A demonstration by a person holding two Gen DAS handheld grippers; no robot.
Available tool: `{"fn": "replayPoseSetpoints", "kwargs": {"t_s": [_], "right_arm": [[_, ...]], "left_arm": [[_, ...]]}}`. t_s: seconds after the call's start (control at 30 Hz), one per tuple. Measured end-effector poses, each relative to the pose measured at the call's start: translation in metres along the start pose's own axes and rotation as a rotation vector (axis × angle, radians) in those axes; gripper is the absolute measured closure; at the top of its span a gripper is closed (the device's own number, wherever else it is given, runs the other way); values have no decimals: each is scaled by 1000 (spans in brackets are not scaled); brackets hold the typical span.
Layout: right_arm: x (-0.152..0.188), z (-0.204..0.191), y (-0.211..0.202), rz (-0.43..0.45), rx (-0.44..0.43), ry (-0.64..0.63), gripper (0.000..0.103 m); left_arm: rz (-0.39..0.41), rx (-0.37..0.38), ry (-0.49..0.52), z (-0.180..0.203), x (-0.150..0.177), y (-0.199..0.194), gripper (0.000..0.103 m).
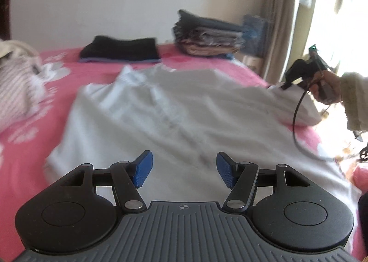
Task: Fold clothes
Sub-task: 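Grasp the shirt's shoulder edge with the right gripper and lift it up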
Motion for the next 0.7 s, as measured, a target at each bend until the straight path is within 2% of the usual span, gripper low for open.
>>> {"fn": "replayPoseSetpoints", "kwargs": {"t_s": [0.03,0.1,0.2,0.4,0.53,0.7], "right_arm": [[-1,-6,-5,14,16,-29,100],[-13,-20,-26,97,15,-60,101],[-38,-36,-80,270,-13,-70,101],[-76,-63,-188,548,-76,-71,101],[-89,-83,-236,675,-132,-52,101],[-96,-106,-265,744,-192,-35,101]], "left_arm": [[12,17,6,6,-6,8,42],[31,48,21,17,-19,24,42],[31,85,53,36,-34,52,42],[-24,122,118,69,-42,98,44],[-71,118,105,71,-36,116,44],[-106,113,93,66,-29,124,44]]}}
Point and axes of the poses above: each gripper's, at about its wrist camera, not at the fingertips, and y roughly the way its jaws point, z to its right, x to its underside, the point moved 6 cm from there along y, roughly the way its jaws point, and after that the axes turned 8 degrees about -z, right-handed, at the moved point
